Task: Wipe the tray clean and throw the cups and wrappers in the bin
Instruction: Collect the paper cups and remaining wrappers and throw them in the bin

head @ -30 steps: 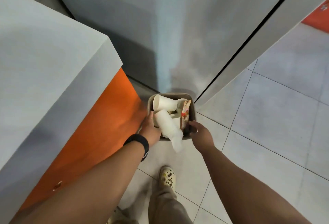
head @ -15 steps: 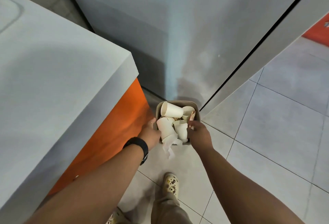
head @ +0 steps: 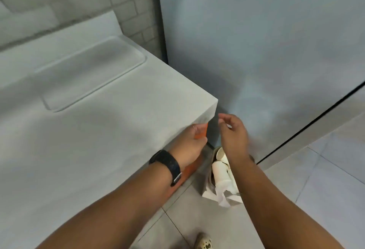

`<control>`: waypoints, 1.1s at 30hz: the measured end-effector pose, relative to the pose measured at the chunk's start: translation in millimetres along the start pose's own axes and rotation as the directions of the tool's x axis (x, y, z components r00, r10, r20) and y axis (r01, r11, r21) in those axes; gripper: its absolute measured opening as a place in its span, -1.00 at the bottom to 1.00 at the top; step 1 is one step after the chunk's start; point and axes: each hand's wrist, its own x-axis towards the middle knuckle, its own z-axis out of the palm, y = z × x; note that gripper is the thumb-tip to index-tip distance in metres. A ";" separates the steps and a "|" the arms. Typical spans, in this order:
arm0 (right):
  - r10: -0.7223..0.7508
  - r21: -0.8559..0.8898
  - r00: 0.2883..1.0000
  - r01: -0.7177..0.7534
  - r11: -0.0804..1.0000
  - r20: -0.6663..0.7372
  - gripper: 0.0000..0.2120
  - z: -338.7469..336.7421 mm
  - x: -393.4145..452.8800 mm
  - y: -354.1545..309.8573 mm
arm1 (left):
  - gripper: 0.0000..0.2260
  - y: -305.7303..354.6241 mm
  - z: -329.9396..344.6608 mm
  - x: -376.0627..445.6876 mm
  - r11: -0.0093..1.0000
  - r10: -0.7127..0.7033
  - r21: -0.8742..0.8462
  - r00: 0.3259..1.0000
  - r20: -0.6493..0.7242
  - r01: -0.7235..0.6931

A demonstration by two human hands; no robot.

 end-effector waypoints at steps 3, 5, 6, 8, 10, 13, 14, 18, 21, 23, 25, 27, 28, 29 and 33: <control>-0.055 0.085 0.998 0.054 0.995 0.019 -0.81 41.2 -12.8 -35.6 | -0.68 6.1 -45.1 -25.4 0.997 0.032 -0.061 0.997 -0.065 -0.036; -0.106 0.094 0.992 0.100 0.991 0.065 -0.81 72.0 -23.6 -57.5 | -0.64 2.0 -80.6 -38.7 0.997 0.027 -0.072 0.992 -0.123 -0.036; -0.125 0.094 0.987 0.116 0.989 0.098 -0.82 86.8 -29.3 -67.7 | -0.63 -1.2 -98.6 -45.0 0.997 0.025 -0.062 0.988 -0.155 -0.035; -0.177 0.082 0.966 0.164 0.983 0.191 -0.82 125.9 -48.9 -88.8 | -0.63 -16.7 -143.9 -63.7 0.998 0.022 -0.049 0.968 -0.251 -0.036; -0.208 0.076 0.940 0.195 0.978 0.269 -0.82 163.8 -67.6 -104.0 | -0.62 -35.4 -185.3 -80.4 1.000 0.017 -0.011 0.940 -0.340 -0.022; -0.239 0.064 0.891 0.233 0.970 0.385 -0.83 226.4 -101.7 -123.1 | -0.59 -71.2 -250.6 -111.0 0.997 -0.020 0.053 0.882 -0.471 0.051; -0.240 0.062 0.876 0.236 0.970 0.419 -0.83 244.7 -112.7 -127.8 | -0.58 -83.7 -269.1 -120.9 0.994 -0.030 0.076 0.860 -0.509 0.080; -0.272 0.061 0.802 0.284 0.957 0.531 -0.84 324.5 -163.3 -147.4 | -0.53 -137.1 -346.9 -163.2 0.975 -0.113 0.077 0.768 -0.630 0.207; -0.290 0.062 0.739 0.320 0.946 0.608 -0.85 376.6 -200.5 -159.8 | -0.51 -170.5 -396.2 -186.6 0.955 -0.157 0.080 0.714 -0.682 0.287; -0.296 0.054 0.707 0.344 0.938 0.642 -0.85 406.7 -220.0 -164.5 | -0.49 -187.4 -424.8 -197.4 0.932 -0.171 0.111 0.689 -0.704 0.344; -0.289 0.033 0.676 0.364 0.931 0.678 -0.86 433.7 -237.3 -168.6 | -0.44 -201.9 -450.0 -206.5 0.915 -0.185 0.123 0.671 -0.718 0.385; -0.269 0.010 0.644 0.376 0.927 0.716 -0.84 452.7 -249.1 -171.7 | -0.38 -215.5 -469.0 -213.5 0.893 -0.211 0.131 0.659 -0.722 0.430; -0.261 0.001 0.624 0.385 0.923 0.736 -0.83 461.6 -254.0 -173.6 | -0.34 -223.7 -478.2 -217.2 0.876 -0.226 0.142 0.653 -0.723 0.460; -0.261 -0.007 0.604 0.404 0.915 0.753 -0.83 468.4 -256.8 -176.2 | -0.31 -230.8 -485.1 -220.3 0.853 -0.237 0.165 0.649 -0.723 0.496; -0.258 -0.061 0.539 0.504 0.862 0.802 -0.78 505.1 -250.3 -190.7 | -0.19 -259.1 -510.3 -229.9 0.725 -0.307 0.272 0.651 -0.694 0.633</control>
